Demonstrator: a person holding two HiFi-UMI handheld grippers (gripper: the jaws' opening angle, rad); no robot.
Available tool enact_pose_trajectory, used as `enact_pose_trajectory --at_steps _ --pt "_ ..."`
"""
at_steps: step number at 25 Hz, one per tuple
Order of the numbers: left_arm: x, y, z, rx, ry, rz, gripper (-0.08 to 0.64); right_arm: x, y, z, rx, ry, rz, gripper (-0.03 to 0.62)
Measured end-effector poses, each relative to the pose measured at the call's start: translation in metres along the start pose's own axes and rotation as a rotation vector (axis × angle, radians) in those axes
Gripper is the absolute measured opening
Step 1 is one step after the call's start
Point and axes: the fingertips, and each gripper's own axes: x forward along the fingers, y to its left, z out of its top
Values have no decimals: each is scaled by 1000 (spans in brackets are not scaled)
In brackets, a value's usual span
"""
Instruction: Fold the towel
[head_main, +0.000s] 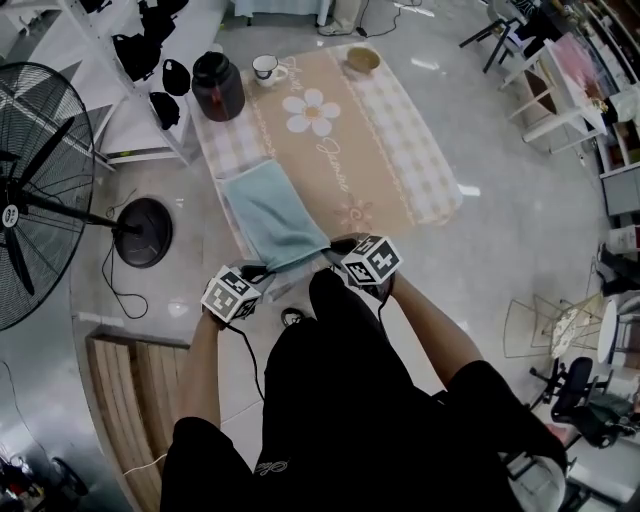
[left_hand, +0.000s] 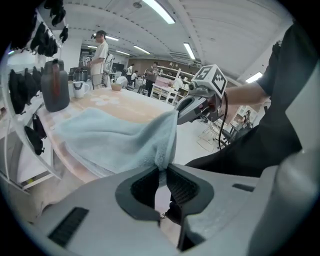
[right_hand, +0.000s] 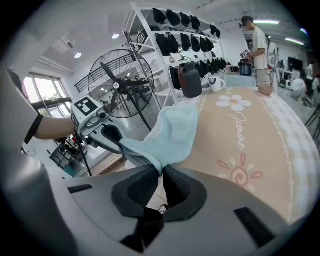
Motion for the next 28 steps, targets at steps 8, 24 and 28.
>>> enact_pose_trajectory --at_steps 8,24,28 --pt "-28 73 49 -139 -118 63 52 10 -31 75 -2 7 34 29" --pt "-42 213 97 -304 -133 199 54 72 -101 190 6 47 76 31" --pt "-40 231 99 -351 -152 260 54 83 -111 199 24 28 56 31"
